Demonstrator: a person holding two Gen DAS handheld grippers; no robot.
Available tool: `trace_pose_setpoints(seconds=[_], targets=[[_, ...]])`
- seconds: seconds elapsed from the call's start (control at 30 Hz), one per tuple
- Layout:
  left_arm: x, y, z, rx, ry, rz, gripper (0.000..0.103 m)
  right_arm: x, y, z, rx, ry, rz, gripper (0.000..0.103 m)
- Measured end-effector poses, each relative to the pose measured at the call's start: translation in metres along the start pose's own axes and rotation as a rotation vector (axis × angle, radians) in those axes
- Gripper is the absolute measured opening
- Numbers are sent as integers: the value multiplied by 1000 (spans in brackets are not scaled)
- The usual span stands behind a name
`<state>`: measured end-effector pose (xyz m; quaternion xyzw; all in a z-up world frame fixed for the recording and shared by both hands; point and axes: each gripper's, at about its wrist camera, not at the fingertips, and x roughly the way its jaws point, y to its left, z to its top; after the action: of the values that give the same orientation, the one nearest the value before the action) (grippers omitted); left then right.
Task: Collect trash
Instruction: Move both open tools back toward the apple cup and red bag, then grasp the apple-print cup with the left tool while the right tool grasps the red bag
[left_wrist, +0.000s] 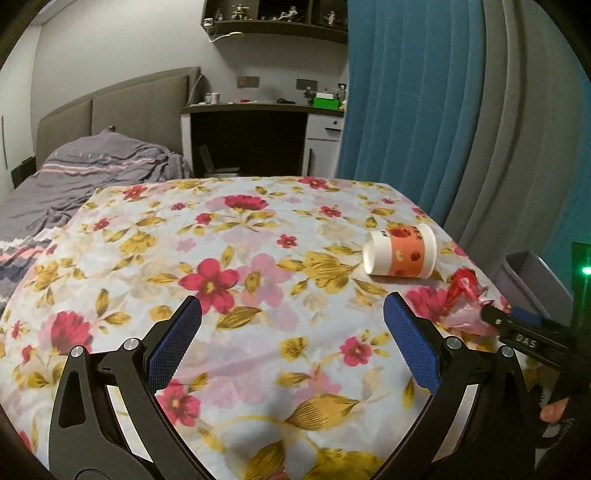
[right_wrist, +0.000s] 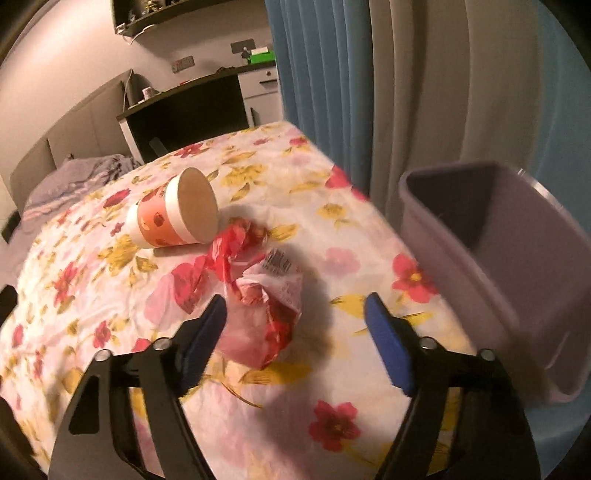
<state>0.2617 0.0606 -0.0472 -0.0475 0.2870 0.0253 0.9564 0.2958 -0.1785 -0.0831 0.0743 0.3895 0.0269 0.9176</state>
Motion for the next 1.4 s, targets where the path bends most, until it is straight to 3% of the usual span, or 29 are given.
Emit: trace_pose_setpoints(seconds=[0.03, 0.13, 0.2, 0.27, 0.7, 0.97, 1.3, 1.4], targets=[[3, -4, 0, 6, 3, -12, 97, 1, -1, 0, 9, 4, 19, 63], [9, -13, 1, 15, 5, -38, 97, -2, 2, -1, -3, 6, 66, 40], [14, -22, 3, 19, 7, -64, 97, -4, 4, -2, -10, 15, 84, 17], [19, -31, 5, 24, 12, -84, 97, -3, 5, -4, -21, 25, 88, 14], [76, -88, 26, 50, 63, -195, 97, -52, -28, -4, 15, -149, 21, 11], [116, -116, 33, 101, 120, -174, 97, -52, -39, -8, 45, -151, 42, 11], [143, -110, 34, 52, 179, -162, 97, -49, -41, -8, 48, -148, 56, 11], [147, -106, 35, 21, 194, -193, 87, -49, -42, -9, 52, -148, 58, 11]])
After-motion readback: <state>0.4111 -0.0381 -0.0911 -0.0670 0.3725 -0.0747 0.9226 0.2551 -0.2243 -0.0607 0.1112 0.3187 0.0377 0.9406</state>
